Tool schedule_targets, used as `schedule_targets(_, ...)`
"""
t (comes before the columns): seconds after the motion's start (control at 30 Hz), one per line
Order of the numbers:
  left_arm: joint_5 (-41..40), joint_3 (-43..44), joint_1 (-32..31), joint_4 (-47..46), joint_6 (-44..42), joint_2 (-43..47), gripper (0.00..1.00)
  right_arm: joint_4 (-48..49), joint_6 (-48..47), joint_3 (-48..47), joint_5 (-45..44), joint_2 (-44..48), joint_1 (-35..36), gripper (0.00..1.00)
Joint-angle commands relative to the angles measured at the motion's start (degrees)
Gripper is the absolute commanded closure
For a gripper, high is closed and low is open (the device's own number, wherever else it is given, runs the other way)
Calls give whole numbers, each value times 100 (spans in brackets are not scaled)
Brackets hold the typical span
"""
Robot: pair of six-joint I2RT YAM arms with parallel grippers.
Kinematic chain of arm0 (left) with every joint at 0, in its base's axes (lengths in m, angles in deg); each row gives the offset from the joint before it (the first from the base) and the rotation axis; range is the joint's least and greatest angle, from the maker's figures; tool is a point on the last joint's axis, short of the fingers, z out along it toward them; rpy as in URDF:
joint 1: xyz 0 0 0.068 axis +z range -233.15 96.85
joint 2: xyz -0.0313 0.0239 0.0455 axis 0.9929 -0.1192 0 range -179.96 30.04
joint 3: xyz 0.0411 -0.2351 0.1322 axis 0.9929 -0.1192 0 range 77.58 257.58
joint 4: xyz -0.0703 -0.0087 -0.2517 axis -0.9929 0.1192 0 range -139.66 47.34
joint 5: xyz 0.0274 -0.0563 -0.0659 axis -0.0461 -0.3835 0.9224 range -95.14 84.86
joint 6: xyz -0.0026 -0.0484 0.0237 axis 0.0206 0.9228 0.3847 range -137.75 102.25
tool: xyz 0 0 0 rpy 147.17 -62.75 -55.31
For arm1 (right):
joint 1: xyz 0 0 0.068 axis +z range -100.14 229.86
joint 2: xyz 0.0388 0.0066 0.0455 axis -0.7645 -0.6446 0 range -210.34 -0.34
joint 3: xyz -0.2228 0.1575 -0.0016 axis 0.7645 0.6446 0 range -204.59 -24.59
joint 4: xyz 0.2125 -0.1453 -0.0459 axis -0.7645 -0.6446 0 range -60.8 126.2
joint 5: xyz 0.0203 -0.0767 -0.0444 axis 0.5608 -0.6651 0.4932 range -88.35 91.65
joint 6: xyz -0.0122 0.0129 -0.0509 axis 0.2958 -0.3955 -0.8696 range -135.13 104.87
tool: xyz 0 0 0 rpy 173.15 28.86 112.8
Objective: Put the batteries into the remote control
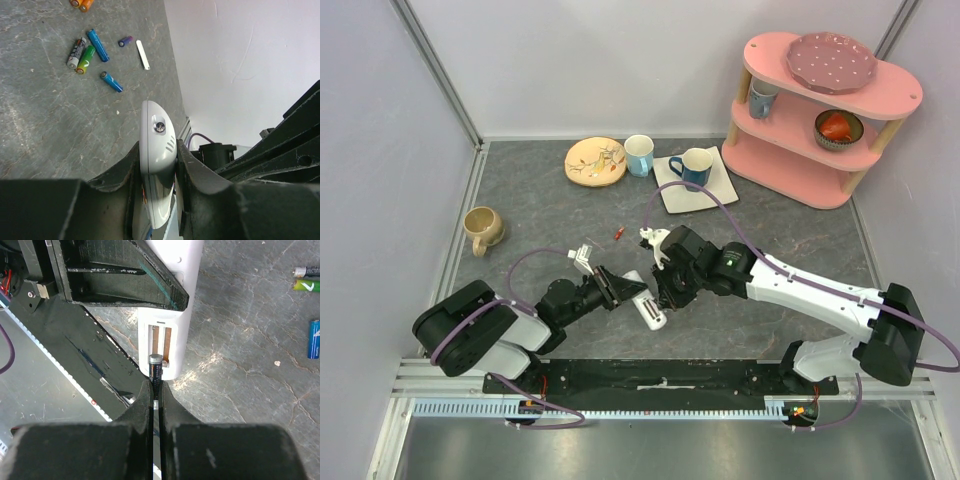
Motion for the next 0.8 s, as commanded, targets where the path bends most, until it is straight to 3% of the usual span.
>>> schedule_targets(0.0,238,237,-21,-2165,-213,105,98,-329,-87,-302,52,252,21,100)
schedule_targets(0.77,387,589,-92,-2174,-46,-88,98,101,44,-100,-352,-91,21,100)
